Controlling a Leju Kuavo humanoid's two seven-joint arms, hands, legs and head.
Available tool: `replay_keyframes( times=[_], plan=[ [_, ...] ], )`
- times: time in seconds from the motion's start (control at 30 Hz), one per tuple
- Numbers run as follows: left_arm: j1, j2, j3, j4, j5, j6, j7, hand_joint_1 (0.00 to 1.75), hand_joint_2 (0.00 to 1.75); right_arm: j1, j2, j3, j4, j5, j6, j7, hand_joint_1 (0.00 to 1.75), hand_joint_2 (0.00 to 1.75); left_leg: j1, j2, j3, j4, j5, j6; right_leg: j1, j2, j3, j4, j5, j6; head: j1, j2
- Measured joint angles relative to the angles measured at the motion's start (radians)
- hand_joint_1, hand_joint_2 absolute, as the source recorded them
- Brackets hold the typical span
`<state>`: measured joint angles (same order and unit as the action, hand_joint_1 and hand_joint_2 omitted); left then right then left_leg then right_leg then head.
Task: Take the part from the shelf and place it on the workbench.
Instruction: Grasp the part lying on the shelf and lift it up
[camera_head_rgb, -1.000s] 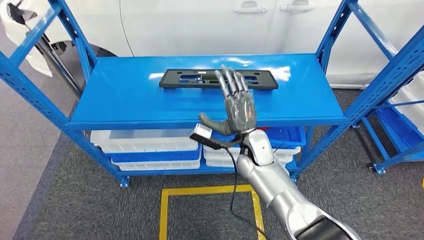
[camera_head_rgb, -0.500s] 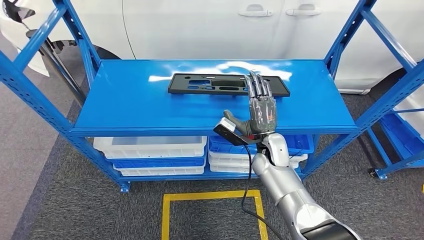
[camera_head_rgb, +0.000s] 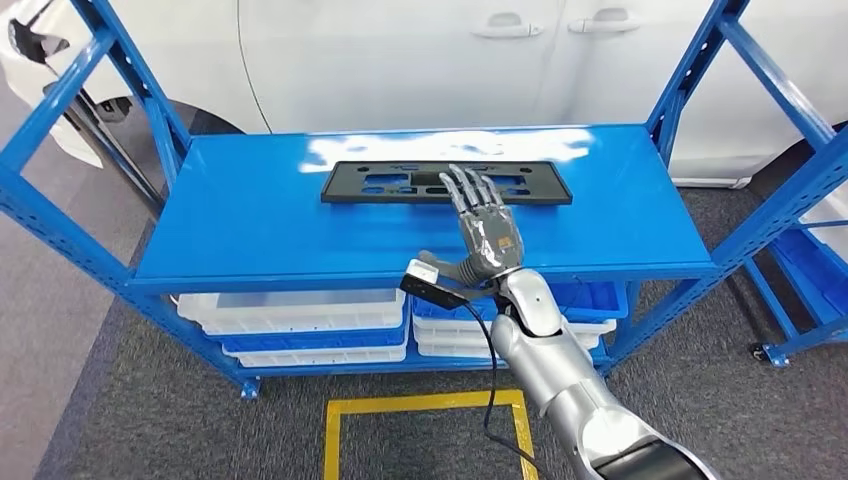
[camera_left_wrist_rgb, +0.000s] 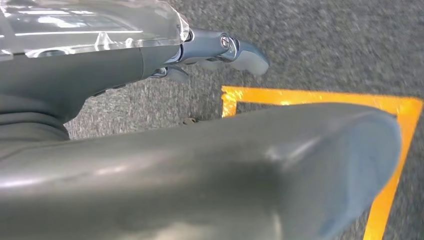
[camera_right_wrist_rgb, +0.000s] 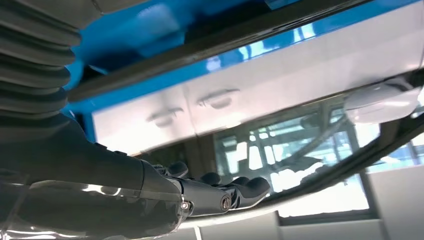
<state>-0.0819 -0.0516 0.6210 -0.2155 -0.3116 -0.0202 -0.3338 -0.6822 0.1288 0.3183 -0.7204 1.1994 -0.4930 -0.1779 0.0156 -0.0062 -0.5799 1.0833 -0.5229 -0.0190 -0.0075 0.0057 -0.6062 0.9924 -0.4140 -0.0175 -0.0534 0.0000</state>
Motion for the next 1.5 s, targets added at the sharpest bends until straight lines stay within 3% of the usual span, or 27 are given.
replay_keyframes(
  times=[0.07, 0.1, 0.13, 0.17, 0.23, 0.3, 0.47, 0.5, 0.57, 0.6, 0.63, 0.67, 0.7, 0.77, 0.8, 0.87, 0.97, 1.03, 1.1, 1.13, 1.17, 1.2, 1.27, 1.3, 1.33, 1.43, 1.5],
  plan=[
    [-0.002, -0.001, 0.001, 0.000, -0.005, 0.000, 0.001, 0.00, 0.00, -0.016, 0.005, 0.030, 0.027, 0.063, -0.003, 0.024, 0.00, 1.75, 0.001, 0.000, -0.075, 0.134, -0.049, -0.005, 0.002, -0.001, 0.008, -0.001, -0.006, -0.007, 0.000, 0.000],
    [-0.002, -0.001, 0.001, 0.000, -0.006, 0.000, 0.002, 0.00, 0.00, -0.020, 0.008, 0.046, 0.040, 0.093, -0.006, 0.036, 0.00, 1.75, 0.002, 0.000, -0.109, 0.186, -0.058, -0.008, 0.003, -0.001, 0.011, 0.000, -0.010, -0.008, 0.000, 0.000],
    [-0.001, -0.001, 0.002, 0.000, -0.007, 0.000, 0.002, 0.00, 0.00, -0.023, 0.010, 0.061, 0.052, 0.120, -0.009, 0.047, 0.00, 1.75, 0.002, 0.000, -0.129, 0.205, -0.047, -0.010, 0.004, -0.001, 0.016, 0.002, -0.015, -0.008, 0.000, 0.000],
    [0.000, 0.000, 0.003, 0.000, -0.008, 0.000, 0.002, 0.00, 0.00, -0.027, 0.012, 0.075, 0.064, 0.144, -0.011, 0.058, 0.00, 1.75, 0.003, 0.000, -0.128, 0.184, -0.016, -0.011, 0.004, 0.000, 0.022, 0.004, -0.021, -0.007, 0.000, 0.000],
    [0.000, 0.000, 0.003, 0.000, -0.010, 0.000, 0.002, 0.00, 0.00, -0.043, 0.017, 0.104, 0.088, 0.184, -0.014, 0.076, 0.00, 1.75, 0.004, 0.001, -0.085, 0.061, 0.069, -0.009, 0.004, 0.000, 0.034, 0.010, -0.035, -0.002, 0.000, 0.000],
    [-0.002, 0.000, 0.004, 0.000, -0.011, 0.000, 0.002, 0.00, 0.00, -0.064, 0.023, 0.129, 0.112, 0.210, -0.016, 0.089, 0.00, 1.75, 0.002, 0.001, -0.044, -0.041, 0.108, 0.000, 0.008, 0.002, 0.037, 0.017, -0.045, 0.007, 0.000, 0.000],
    [-0.004, -0.001, 0.005, 0.000, -0.013, 0.000, 0.002, 0.00, 0.00, -0.087, 0.029, 0.174, 0.155, 0.243, -0.016, 0.097, 0.00, 1.75, 0.003, -0.002, -0.032, -0.068, 0.104, 0.029, 0.008, 0.001, 0.024, 0.044, -0.068, 0.031, 0.000, 0.000],
    [-0.004, -0.001, 0.005, 0.000, -0.013, 0.000, 0.002, 0.00, 0.00, -0.092, 0.029, 0.180, 0.164, 0.248, -0.016, 0.099, 0.00, 1.75, 0.005, -0.001, -0.029, -0.071, 0.103, 0.034, 0.006, 0.000, 0.003, 0.086, -0.089, 0.036, 0.000, 0.000],
    [-0.006, -0.001, 0.007, 0.000, -0.013, 0.000, 0.002, 0.00, 0.00, -0.097, 0.029, 0.192, 0.184, 0.255, -0.017, 0.102, 0.00, 1.75, 0.004, 0.000, -0.027, -0.071, 0.100, 0.040, 0.002, -0.001, -0.070, 0.222, -0.142, 0.044, 0.000, 0.000],
    [-0.006, -0.001, 0.008, 0.000, -0.013, -0.001, 0.002, 0.00, 0.00, -0.097, 0.029, 0.196, 0.194, 0.258, -0.018, 0.104, 0.00, 1.75, 0.003, 0.000, -0.026, -0.070, 0.098, 0.042, 0.001, -0.001, -0.107, 0.283, -0.158, 0.046, 0.000, 0.000],
    [-0.006, -0.001, 0.010, 0.000, -0.014, -0.001, 0.002, 0.00, 0.00, -0.096, 0.029, 0.201, 0.203, 0.259, -0.018, 0.105, 0.00, 1.75, 0.003, -0.001, -0.024, -0.069, 0.096, 0.042, 0.000, -0.001, -0.129, 0.312, -0.155, 0.047, 0.000, 0.000],
    [-0.005, -0.001, 0.011, 0.000, -0.014, -0.001, 0.002, 0.00, 0.00, -0.095, 0.030, 0.204, 0.210, 0.260, -0.019, 0.106, 0.00, 1.75, 0.003, -0.001, -0.022, -0.068, 0.093, 0.041, 0.000, -0.001, -0.131, 0.299, -0.132, 0.046, 0.000, 0.000],
    [-0.004, -0.001, 0.012, 0.000, -0.015, -0.002, 0.002, 0.00, 0.00, -0.097, 0.030, 0.207, 0.216, 0.260, -0.019, 0.108, 0.00, 1.75, 0.003, -0.002, -0.018, -0.067, 0.090, 0.040, 0.001, -0.001, -0.114, 0.248, -0.094, 0.042, 0.000, 0.000],
    [-0.003, -0.002, 0.012, 0.000, -0.015, -0.004, 0.002, 0.00, 0.00, -0.104, 0.033, 0.211, 0.226, 0.260, -0.019, 0.112, 0.00, 1.75, 0.001, -0.003, -0.012, -0.065, 0.083, 0.034, 0.005, -0.001, -0.055, 0.106, -0.022, 0.030, 0.000, 0.000],
    [-0.003, -0.002, 0.013, 0.000, -0.016, -0.005, 0.001, 0.00, 0.00, -0.108, 0.035, 0.212, 0.231, 0.260, -0.019, 0.114, 0.00, 1.75, 0.000, -0.003, -0.011, -0.065, 0.081, 0.030, 0.008, -0.001, -0.034, 0.057, -0.005, 0.025, 0.000, 0.000],
    [-0.003, -0.002, 0.014, 0.000, -0.017, -0.006, 0.000, 0.00, 0.00, -0.114, 0.040, 0.215, 0.240, 0.260, -0.018, 0.117, 0.00, 1.75, -0.002, -0.003, -0.009, -0.068, 0.077, 0.020, 0.014, 0.000, -0.021, 0.027, -0.006, 0.017, 0.000, 0.000],
    [-0.003, -0.002, 0.018, 0.000, -0.021, -0.008, -0.002, 0.00, 0.00, -0.120, 0.046, 0.216, 0.250, 0.260, -0.016, 0.126, 0.00, 1.75, -0.002, -0.001, -0.010, -0.054, 0.063, 0.004, 0.006, 0.001, -0.012, 0.014, -0.004, 0.003, 0.000, 0.000],
    [-0.003, -0.002, 0.019, 0.000, -0.022, -0.008, -0.003, 0.00, 0.00, -0.126, 0.052, 0.217, 0.257, 0.260, -0.012, 0.129, 0.00, 1.75, 0.000, 0.000, -0.052, 0.038, 0.014, -0.004, 0.003, -0.001, -0.002, 0.008, -0.005, -0.007, 0.000, 0.000],
    [-0.001, -0.002, 0.020, 0.000, -0.023, -0.008, -0.003, 0.00, 0.00, -0.129, 0.056, 0.219, 0.268, 0.260, -0.006, 0.132, 0.00, 1.75, 0.001, 0.000, -0.122, 0.172, -0.039, -0.010, 0.006, -0.002, 0.001, 0.008, -0.010, -0.012, 0.000, 0.000],
    [0.000, -0.001, 0.020, 0.000, -0.023, -0.008, -0.003, 0.00, 0.00, -0.129, 0.057, 0.220, 0.273, 0.260, -0.004, 0.133, 0.00, 1.75, 0.001, 0.000, -0.145, 0.210, -0.043, -0.012, 0.007, -0.002, 0.004, 0.008, -0.012, -0.013, 0.000, 0.000],
    [0.001, -0.001, 0.021, 0.000, -0.023, -0.008, -0.003, 0.00, 0.00, -0.128, 0.057, 0.221, 0.278, 0.260, -0.002, 0.136, 0.00, 1.75, 0.001, 0.000, -0.150, 0.208, -0.027, -0.013, 0.007, -0.001, 0.007, 0.009, -0.015, -0.013, 0.000, 0.000],
    [0.002, -0.001, 0.021, 0.000, -0.023, -0.008, -0.003, 0.00, 0.00, -0.129, 0.059, 0.221, 0.283, 0.260, 0.000, 0.139, 0.00, 1.75, 0.001, 0.000, -0.135, 0.167, 0.007, -0.013, 0.007, 0.000, 0.011, 0.010, -0.018, -0.011, 0.000, 0.000],
    [0.002, -0.001, 0.021, 0.000, -0.023, -0.008, -0.003, 0.00, 0.00, -0.132, 0.062, 0.221, 0.291, 0.261, 0.003, 0.149, 0.00, 1.75, 0.001, 0.001, -0.073, 0.028, 0.081, -0.008, 0.009, 0.001, 0.020, 0.014, -0.029, -0.005, 0.000, 0.000],
    [0.001, -0.001, 0.021, 0.000, -0.024, -0.008, -0.004, 0.00, 0.00, -0.134, 0.064, 0.222, 0.296, 0.262, 0.007, 0.155, 0.00, 1.75, 0.000, 0.000, -0.048, -0.025, 0.100, -0.003, 0.011, 0.002, 0.022, 0.017, -0.033, -0.001, 0.000, 0.000],
    [0.000, -0.001, 0.021, 0.000, -0.024, -0.008, -0.005, 0.00, 0.00, -0.137, 0.065, 0.222, 0.300, 0.263, 0.010, 0.160, 0.00, 1.75, -0.002, 0.000, -0.034, -0.055, 0.104, 0.003, 0.013, 0.002, 0.022, 0.018, -0.036, 0.003, 0.000, 0.000],
    [0.001, -0.001, 0.021, 0.000, -0.026, -0.008, -0.007, 0.00, 0.00, -0.144, 0.067, 0.222, 0.311, 0.265, 0.019, 0.175, 0.00, 1.75, -0.001, -0.002, -0.026, -0.069, 0.097, 0.021, 0.013, 0.002, 0.023, 0.020, -0.043, 0.017, 0.000, 0.000],
    [0.000, -0.001, 0.021, 0.000, -0.028, -0.009, -0.007, 0.00, 0.00, -0.152, 0.067, 0.222, 0.319, 0.265, 0.023, 0.184, 0.00, 1.75, 0.002, -0.001, -0.019, -0.075, 0.096, 0.032, 0.011, 0.001, 0.005, 0.062, -0.067, 0.030, 0.000, 0.000]
  ],
)
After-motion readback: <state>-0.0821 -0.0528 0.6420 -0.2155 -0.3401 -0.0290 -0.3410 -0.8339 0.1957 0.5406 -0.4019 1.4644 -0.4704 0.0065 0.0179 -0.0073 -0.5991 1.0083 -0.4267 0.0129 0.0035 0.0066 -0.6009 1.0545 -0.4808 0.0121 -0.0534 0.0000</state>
